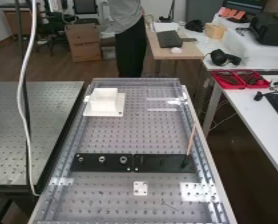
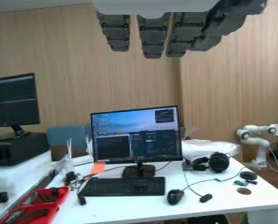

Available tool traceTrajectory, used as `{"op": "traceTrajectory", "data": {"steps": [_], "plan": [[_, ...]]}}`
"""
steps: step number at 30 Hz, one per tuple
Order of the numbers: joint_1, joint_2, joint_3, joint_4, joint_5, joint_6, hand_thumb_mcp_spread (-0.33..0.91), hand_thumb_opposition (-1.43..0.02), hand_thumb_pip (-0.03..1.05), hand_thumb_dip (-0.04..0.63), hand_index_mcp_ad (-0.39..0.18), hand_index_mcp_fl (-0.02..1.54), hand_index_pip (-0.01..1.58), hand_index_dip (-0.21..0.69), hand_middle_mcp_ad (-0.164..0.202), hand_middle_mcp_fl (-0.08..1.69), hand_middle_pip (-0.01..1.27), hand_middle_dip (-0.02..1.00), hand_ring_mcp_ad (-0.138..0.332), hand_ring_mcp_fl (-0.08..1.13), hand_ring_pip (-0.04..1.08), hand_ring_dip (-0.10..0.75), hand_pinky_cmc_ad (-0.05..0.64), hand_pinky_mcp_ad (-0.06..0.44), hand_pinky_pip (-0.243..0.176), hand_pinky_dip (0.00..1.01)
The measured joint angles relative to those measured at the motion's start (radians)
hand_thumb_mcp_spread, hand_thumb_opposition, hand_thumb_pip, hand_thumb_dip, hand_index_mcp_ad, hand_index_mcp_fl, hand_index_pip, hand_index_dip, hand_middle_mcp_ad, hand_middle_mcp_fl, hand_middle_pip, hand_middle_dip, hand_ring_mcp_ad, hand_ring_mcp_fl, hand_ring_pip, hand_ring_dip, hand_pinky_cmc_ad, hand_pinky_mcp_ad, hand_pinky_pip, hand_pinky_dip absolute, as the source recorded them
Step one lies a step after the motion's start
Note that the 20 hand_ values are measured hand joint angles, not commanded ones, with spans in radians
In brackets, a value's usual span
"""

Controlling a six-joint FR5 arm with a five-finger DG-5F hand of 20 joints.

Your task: Grab the pcb board and place it in the clear container

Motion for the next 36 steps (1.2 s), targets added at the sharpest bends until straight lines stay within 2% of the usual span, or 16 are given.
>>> {"op": "traceTrajectory", "data": {"steps": [3,5,6,8,10,13,15,16,18,20,21,26,28,36], "plan": [[0.0,0.0,0.0,0.0,-0.001,0.0,0.01,0.0,0.02,0.007,-0.051,0.01,0.0,0.016,0.051,0.02,0.02,0.02,0.037,0.0,0.02,0.014,-0.038,-0.01,-0.01,0.02],[0.0,0.0,0.0,-0.001,-0.001,0.001,0.05,-0.16,0.09,0.007,-0.024,0.0,0.01,0.016,0.052,0.02,0.06,0.02,0.052,0.01,0.02,0.012,-0.017,-0.012,-0.01,0.09],[0.0,0.0,0.001,-0.001,-0.002,0.001,0.09,-0.23,0.13,0.007,-0.009,0.01,0.02,0.016,0.049,0.02,0.08,0.02,0.052,0.01,0.04,0.012,0.0,0.003,-0.01,0.14],[-0.001,0.0,0.001,-0.001,-0.003,0.001,0.09,-0.39,0.16,0.007,0.017,0.02,0.04,0.019,0.051,0.02,0.11,0.02,0.086,0.01,0.06,0.01,0.045,0.024,-0.012,0.23],[-0.001,0.0,0.002,-0.001,-0.005,0.001,0.11,-0.52,0.16,0.007,0.04,0.02,0.05,0.035,0.059,0.01,0.11,0.02,0.126,0.01,0.07,0.007,0.108,0.07,-0.044,0.32],[-0.002,0.0,0.003,-0.001,-0.006,0.001,0.1,-0.64,0.16,0.007,0.072,0.04,0.07,0.049,0.086,0.02,0.13,0.02,0.176,0.04,0.09,-0.003,0.164,0.124,-0.063,0.4],[-0.003,0.0,0.003,-0.002,-0.006,0.002,0.1,-0.67,0.16,0.007,0.086,0.04,0.07,0.049,0.103,0.02,0.14,0.02,0.18,0.05,0.09,-0.003,0.182,0.131,-0.075,0.42],[-0.003,0.0,0.004,-0.002,-0.006,0.003,0.11,-0.68,0.16,0.007,0.087,0.05,0.07,0.051,0.115,0.02,0.14,0.02,0.195,0.05,0.09,-0.003,0.176,0.152,-0.075,0.43],[-0.004,0.001,0.004,-0.003,-0.006,0.003,0.1,-0.71,0.16,0.007,0.101,0.04,0.07,0.051,0.113,0.02,0.15,0.02,0.22,0.05,0.11,-0.003,0.211,0.164,-0.091,0.46],[-0.004,0.001,0.004,-0.003,-0.006,0.002,0.1,-0.73,0.16,0.007,0.103,0.06,0.08,0.051,0.119,0.02,0.16,0.02,0.215,0.06,0.11,-0.003,0.213,0.187,-0.105,0.47],[-0.004,0.002,0.004,-0.003,-0.006,0.002,0.1,-0.73,0.16,0.007,0.101,0.06,0.09,0.059,0.131,0.02,0.16,0.02,0.225,0.06,0.11,-0.003,0.215,0.183,-0.105,0.48],[-0.004,0.002,-0.001,-0.002,-0.005,0.008,0.11,-0.76,0.16,0.007,0.119,0.06,0.09,0.061,0.129,0.02,0.16,0.02,0.234,0.06,0.11,-0.003,0.227,0.195,-0.106,0.49],[-0.005,0.002,-0.006,0.002,-0.005,0.012,0.1,-0.76,0.16,0.007,0.12,0.06,0.09,0.061,0.145,0.02,0.16,0.02,0.229,0.06,0.11,-0.003,0.227,0.199,-0.106,0.49],[-0.003,0.005,-0.036,0.032,0.008,0.022,0.1,-0.76,0.16,0.007,0.122,0.06,0.09,0.061,0.143,0.02,0.16,0.02,0.246,0.08,0.1,0.0,0.248,0.201,-0.106,0.49]]}}
